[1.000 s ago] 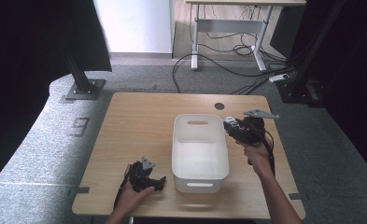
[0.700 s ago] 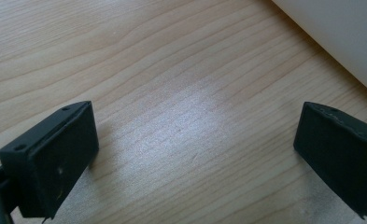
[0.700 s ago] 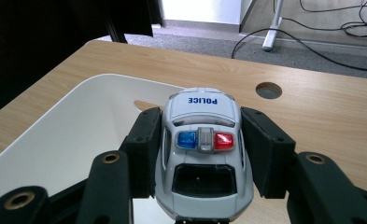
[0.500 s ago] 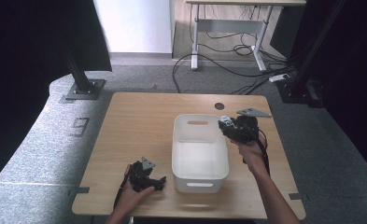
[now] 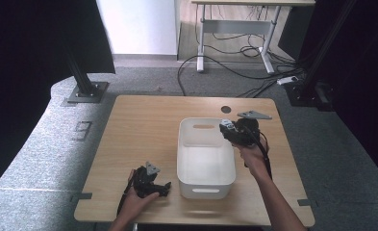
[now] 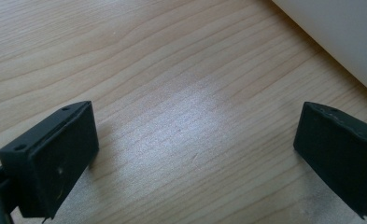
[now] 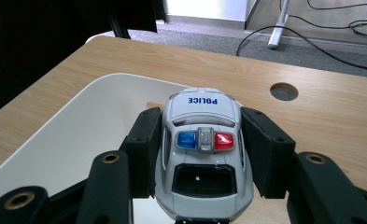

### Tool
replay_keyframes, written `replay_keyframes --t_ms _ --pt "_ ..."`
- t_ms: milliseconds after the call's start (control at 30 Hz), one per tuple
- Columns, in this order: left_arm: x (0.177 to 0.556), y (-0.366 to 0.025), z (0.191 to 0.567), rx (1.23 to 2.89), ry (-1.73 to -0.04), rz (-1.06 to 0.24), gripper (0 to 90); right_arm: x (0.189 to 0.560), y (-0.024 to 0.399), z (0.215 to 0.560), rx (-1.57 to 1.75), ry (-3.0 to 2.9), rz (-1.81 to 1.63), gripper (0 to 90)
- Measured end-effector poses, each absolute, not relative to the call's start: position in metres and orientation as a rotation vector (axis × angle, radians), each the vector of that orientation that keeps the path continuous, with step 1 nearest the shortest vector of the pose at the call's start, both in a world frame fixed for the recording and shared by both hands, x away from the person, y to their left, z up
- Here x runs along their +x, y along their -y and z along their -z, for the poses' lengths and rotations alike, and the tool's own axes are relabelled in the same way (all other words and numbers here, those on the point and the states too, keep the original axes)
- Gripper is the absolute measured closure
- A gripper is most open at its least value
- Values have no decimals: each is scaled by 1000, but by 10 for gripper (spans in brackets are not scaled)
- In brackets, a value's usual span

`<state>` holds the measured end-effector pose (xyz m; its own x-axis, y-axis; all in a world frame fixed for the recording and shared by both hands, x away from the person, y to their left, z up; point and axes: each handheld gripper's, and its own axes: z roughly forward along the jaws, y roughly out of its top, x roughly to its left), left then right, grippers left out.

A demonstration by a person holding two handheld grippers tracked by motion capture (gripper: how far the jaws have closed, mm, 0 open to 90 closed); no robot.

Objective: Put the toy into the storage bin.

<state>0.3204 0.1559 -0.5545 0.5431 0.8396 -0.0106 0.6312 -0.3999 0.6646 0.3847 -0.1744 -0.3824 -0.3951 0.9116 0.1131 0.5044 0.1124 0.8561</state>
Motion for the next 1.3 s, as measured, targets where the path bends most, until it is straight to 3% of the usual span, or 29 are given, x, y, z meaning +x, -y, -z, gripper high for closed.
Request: replay_keyframes --t_ms 1300 --pt "320 -156 554 2162 -1181 -436 0 406 121 387 1329 -2041 -1179 499"
